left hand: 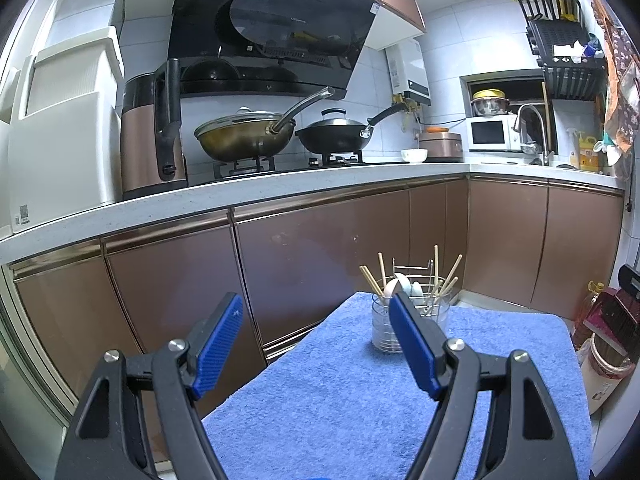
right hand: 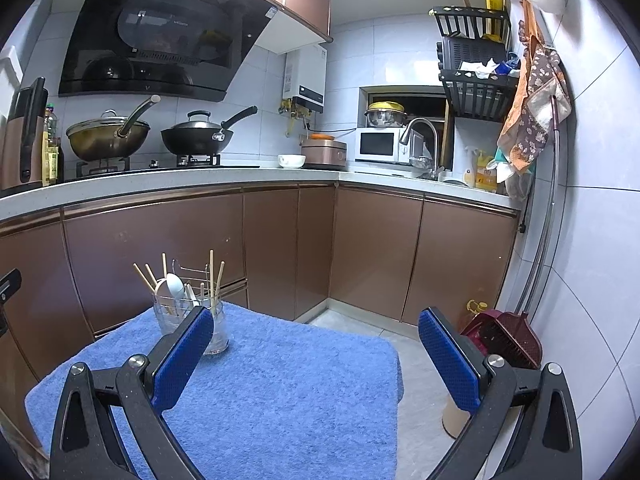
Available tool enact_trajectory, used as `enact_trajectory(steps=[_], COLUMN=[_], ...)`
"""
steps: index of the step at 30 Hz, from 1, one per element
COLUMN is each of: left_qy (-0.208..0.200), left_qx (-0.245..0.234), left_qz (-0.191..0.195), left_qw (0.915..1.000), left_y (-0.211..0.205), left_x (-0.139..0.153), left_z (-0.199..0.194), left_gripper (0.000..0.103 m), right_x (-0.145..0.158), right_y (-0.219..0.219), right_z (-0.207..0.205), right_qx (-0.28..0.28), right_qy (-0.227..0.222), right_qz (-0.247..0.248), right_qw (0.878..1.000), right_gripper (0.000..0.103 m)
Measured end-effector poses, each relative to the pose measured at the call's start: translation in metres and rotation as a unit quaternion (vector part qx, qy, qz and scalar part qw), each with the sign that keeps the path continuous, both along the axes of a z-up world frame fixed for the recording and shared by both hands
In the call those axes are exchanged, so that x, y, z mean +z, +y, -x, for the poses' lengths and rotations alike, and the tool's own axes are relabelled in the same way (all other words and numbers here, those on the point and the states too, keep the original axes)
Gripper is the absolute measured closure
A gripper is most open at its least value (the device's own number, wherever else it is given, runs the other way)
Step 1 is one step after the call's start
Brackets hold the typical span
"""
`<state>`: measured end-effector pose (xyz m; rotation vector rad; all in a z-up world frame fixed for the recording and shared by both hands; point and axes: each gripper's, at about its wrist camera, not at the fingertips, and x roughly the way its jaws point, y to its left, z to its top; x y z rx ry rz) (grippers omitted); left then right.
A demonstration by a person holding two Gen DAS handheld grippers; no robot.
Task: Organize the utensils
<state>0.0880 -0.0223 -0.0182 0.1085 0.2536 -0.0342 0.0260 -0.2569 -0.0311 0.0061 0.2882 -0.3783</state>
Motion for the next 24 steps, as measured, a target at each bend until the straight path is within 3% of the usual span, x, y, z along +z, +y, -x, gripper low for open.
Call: enact_trajectory(steps=[24], left_qy=[0.004], left_qx=[0.0], left_qz=[0.002], left_qw=[1.0], left_y=[-0.0054], left_x=[-0.0025], left_z=[-0.0039], left_gripper=[0.029], right_x=[-0.0056], right_y=[-0.0022], right_z=[-0.0053], right_qx=[0.005], right_qy=[0.001], right_qz=[-0.004], right_qw=[1.0], right_gripper=[0.0])
